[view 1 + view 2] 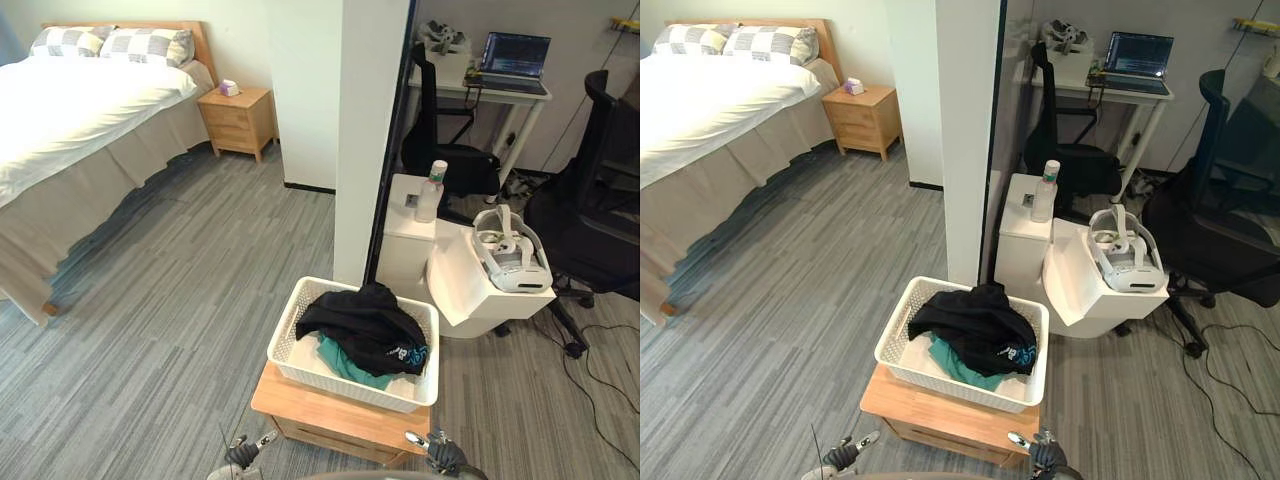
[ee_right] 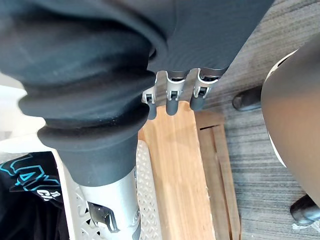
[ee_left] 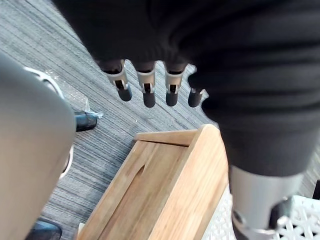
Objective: Tidy the bed and pick cloth on bed and put in laundry
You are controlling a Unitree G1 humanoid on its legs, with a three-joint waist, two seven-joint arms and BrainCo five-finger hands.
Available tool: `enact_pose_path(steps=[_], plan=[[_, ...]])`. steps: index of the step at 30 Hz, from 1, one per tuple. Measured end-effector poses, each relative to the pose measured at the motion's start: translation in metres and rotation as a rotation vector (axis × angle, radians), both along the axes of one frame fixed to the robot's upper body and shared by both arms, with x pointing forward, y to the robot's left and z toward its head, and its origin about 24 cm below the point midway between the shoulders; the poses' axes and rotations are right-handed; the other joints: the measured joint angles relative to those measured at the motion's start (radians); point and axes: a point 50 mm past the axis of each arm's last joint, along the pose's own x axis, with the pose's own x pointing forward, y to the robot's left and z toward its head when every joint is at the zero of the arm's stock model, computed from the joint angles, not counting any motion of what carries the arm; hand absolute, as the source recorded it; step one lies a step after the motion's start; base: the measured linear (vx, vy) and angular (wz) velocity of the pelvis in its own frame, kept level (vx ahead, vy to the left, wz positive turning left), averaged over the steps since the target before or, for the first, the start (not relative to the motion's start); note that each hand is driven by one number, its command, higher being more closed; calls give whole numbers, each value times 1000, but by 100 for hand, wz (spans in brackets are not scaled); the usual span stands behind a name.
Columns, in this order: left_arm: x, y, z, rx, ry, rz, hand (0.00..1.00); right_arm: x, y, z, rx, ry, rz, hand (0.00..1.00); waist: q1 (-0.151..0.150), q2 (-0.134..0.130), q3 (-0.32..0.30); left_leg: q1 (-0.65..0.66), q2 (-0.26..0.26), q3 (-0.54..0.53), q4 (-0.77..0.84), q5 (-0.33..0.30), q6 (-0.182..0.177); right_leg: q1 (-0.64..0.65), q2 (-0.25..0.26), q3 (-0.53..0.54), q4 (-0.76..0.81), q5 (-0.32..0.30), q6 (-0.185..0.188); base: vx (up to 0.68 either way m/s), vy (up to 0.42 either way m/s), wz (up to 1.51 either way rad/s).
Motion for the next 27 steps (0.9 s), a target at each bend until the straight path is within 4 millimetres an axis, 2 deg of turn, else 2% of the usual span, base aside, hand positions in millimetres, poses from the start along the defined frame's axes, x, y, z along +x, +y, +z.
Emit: enact_pose_path(steps=[2, 6, 8, 9, 11, 13, 16, 21, 22, 23, 24, 25, 26, 27], plan=[[-5, 1, -2, -18, 12, 71, 0, -4, 0, -1, -4, 14, 0, 0, 12, -2, -1, -15, 0, -24, 0, 2, -1, 3, 0, -26, -8, 0, 0, 29, -37, 39], [-12, 5, -3, -30, 19, 137, 0, -11, 1, -3, -17, 42, 12, 0, 12, -11, -5, -45, -3, -81, 0, 13, 0, 20, 3, -86, -34, -1, 2, 49, -48, 39], [-13, 4, -3, -30, 20, 137, 0, -10, 2, -3, -24, 37, 41, 0, 8, -9, -6, -53, -5, -107, 1, 15, 0, 20, 4, -74, -18, -10, 0, 61, -34, 23], [-14, 2, -4, -31, 25, 135, 0, -9, 1, -2, -27, 28, 39, 0, 0, -3, -6, -66, -3, -134, 1, 17, 1, 10, 4, -74, 19, -25, -5, 38, -21, 38], [-12, 3, -4, -26, 26, 125, 0, -7, 2, -1, -30, 14, 41, 0, -23, -7, -9, -70, -1, -186, 3, 20, 4, -2, 3, -70, 79, -58, -29, 38, -9, 66], [-10, 7, -4, -16, 18, 128, 0, -11, 4, -2, -16, 37, 23, 0, -14, -22, -8, -77, -5, -230, 8, 30, 6, -1, -4, -90, 117, -89, -34, 49, -27, 69], [-10, 8, -3, -8, 9, 128, 0, -12, 5, -3, -6, 57, 5, 0, -17, -20, -4, -85, -15, -268, 8, 43, 11, 2, -13, -106, 146, -129, -45, -23, -23, 49], [-11, 7, -2, 7, -22, 133, 0, -13, 6, -4, 15, 76, -5, 0, -17, -11, 6, -97, -14, -307, 1, 72, 15, 5, -12, -118, 187, -198, -22, -95, -49, 37], [-11, 6, -2, 7, -25, 134, 0, -13, 6, -4, 16, 75, -12, 0, -18, -13, 9, -96, -12, -302, 1, 73, 17, 8, -12, -126, 192, -203, -22, -91, -32, 26], [-8, 6, -2, 5, -36, 133, 0, -15, 5, -4, 23, 84, -32, 0, -19, -15, 12, -97, -8, -250, 1, 56, 44, 18, -16, -133, 195, -209, -16, -97, -21, 26], [-7, 6, -1, 1, -50, 129, 0, -16, 4, -4, 31, 86, -57, 0, -21, -17, 11, -90, 8, -109, 8, 38, 73, 19, -26, -149, 195, -210, -14, -48, -15, 31], [-5, 6, 0, -2, -58, 127, 0, -16, 4, -4, 34, 86, -70, 0, -22, -19, 10, -92, 17, -50, 13, 37, 76, 18, -33, -160, 195, -211, -13, 43, 10, 51], [-1, 5, 1, -3, -73, 124, 0, -15, 3, -3, 34, 80, -84, 0, -37, -24, 14, -116, 34, 17, 72, 41, 82, 17, -44, -179, 202, -212, -11, 96, 26, 55], [-2, 5, 1, -1, -78, 127, 0, -13, 1, -3, 34, 77, -104, 0, -40, -22, 26, -140, 36, 27, 129, 57, 74, 20, -58, -185, 214, -213, -8, 81, 43, 48]])
